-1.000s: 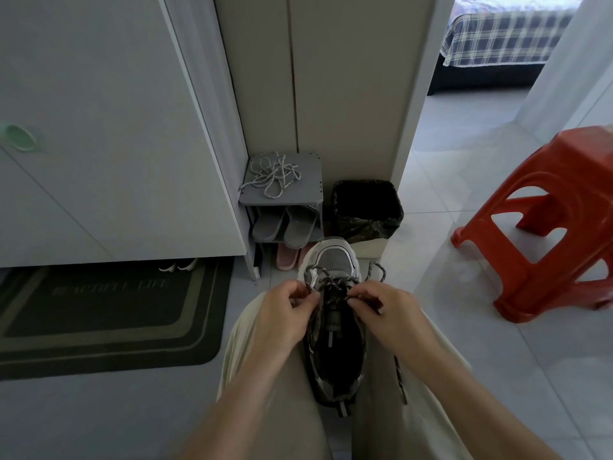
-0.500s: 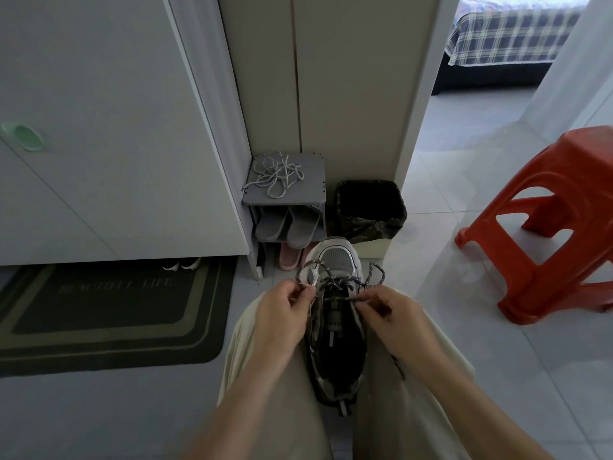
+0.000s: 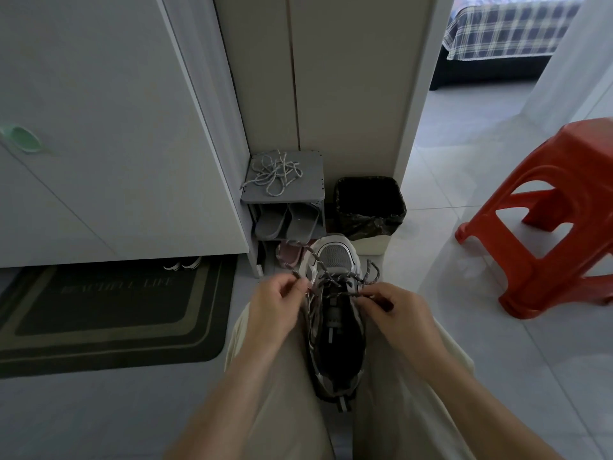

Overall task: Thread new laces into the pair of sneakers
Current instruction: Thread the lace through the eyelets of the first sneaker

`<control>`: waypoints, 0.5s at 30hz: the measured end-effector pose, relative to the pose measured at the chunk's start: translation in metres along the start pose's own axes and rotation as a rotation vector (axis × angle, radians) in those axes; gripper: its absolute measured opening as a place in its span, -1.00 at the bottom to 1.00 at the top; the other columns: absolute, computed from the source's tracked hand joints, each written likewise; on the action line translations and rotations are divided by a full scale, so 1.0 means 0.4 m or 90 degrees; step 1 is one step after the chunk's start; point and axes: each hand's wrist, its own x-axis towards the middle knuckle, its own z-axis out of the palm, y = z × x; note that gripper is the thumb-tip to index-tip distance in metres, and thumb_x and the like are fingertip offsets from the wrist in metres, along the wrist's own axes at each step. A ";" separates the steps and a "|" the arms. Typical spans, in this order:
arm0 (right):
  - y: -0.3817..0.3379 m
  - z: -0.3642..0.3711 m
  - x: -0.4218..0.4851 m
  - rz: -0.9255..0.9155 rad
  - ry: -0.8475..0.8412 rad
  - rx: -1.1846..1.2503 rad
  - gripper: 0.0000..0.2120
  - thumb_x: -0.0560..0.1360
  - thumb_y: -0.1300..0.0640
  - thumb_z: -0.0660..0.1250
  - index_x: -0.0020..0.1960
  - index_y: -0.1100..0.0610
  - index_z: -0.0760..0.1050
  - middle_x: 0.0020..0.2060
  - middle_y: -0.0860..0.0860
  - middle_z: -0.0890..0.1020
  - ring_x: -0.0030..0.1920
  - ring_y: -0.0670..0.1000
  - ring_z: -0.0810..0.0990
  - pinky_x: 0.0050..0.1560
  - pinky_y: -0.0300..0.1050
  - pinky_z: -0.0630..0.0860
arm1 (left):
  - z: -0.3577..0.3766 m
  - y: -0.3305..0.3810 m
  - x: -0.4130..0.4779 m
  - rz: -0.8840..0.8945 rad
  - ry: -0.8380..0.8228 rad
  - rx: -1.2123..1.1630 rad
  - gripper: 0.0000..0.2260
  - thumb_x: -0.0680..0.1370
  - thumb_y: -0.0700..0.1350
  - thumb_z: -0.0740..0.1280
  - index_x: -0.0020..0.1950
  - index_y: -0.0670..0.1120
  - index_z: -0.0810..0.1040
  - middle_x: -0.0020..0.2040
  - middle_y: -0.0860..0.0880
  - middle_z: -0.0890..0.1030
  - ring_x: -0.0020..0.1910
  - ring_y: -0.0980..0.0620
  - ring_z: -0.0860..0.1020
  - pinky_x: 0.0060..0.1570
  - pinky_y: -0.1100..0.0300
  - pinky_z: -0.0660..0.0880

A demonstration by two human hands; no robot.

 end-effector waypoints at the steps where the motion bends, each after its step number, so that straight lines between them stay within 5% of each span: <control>1: 0.002 -0.002 0.000 -0.002 0.007 -0.005 -0.91 0.45 0.04 0.40 -0.06 -0.10 0.63 -0.20 -0.21 0.66 -0.12 -0.18 0.59 -0.03 -0.12 0.54 | -0.007 0.008 0.007 -0.021 0.016 -0.051 -0.85 0.56 -0.17 0.32 -0.14 -0.20 0.62 -0.24 -0.04 0.68 -0.31 0.10 0.62 -0.25 0.24 0.56; 5: -0.010 -0.001 -0.001 -0.032 0.020 -0.013 -0.89 0.45 0.08 0.41 -0.03 -0.06 0.66 -0.19 -0.18 0.68 -0.14 -0.18 0.60 -0.03 -0.16 0.55 | -0.005 0.014 0.012 -0.067 0.037 -0.114 -0.85 0.60 -0.14 0.25 -0.04 -0.18 0.56 -0.19 -0.05 0.67 -0.24 0.13 0.63 -0.25 0.36 0.51; 9: -0.032 0.011 0.004 -0.060 0.026 -0.022 -0.87 0.43 0.08 0.44 -0.02 -0.03 0.67 -0.19 -0.14 0.69 -0.16 -0.16 0.61 -0.06 -0.16 0.56 | 0.033 -0.005 -0.016 -0.024 -0.063 0.071 -0.92 0.52 -0.02 0.37 -0.10 0.00 0.56 -0.22 0.09 0.62 -0.18 0.13 0.60 -0.17 0.23 0.51; 12: -0.036 0.013 0.011 -0.067 0.024 -0.043 -0.85 0.43 0.06 0.43 0.00 -0.04 0.67 -0.17 -0.13 0.70 -0.15 -0.14 0.62 -0.03 -0.14 0.56 | 0.024 -0.013 -0.004 0.008 -0.001 0.065 -0.92 0.54 -0.11 0.34 -0.16 -0.02 0.55 -0.20 0.05 0.65 -0.20 0.09 0.62 -0.14 0.15 0.55; 15: -0.039 0.013 0.015 -0.081 0.020 -0.068 -0.86 0.44 0.07 0.42 -0.01 -0.04 0.67 -0.17 -0.13 0.69 -0.15 -0.14 0.62 -0.02 -0.17 0.56 | 0.001 -0.002 0.020 -0.037 0.079 -0.061 -0.86 0.59 -0.16 0.27 -0.17 -0.05 0.50 -0.19 0.01 0.68 -0.35 0.16 0.61 -0.37 0.33 0.47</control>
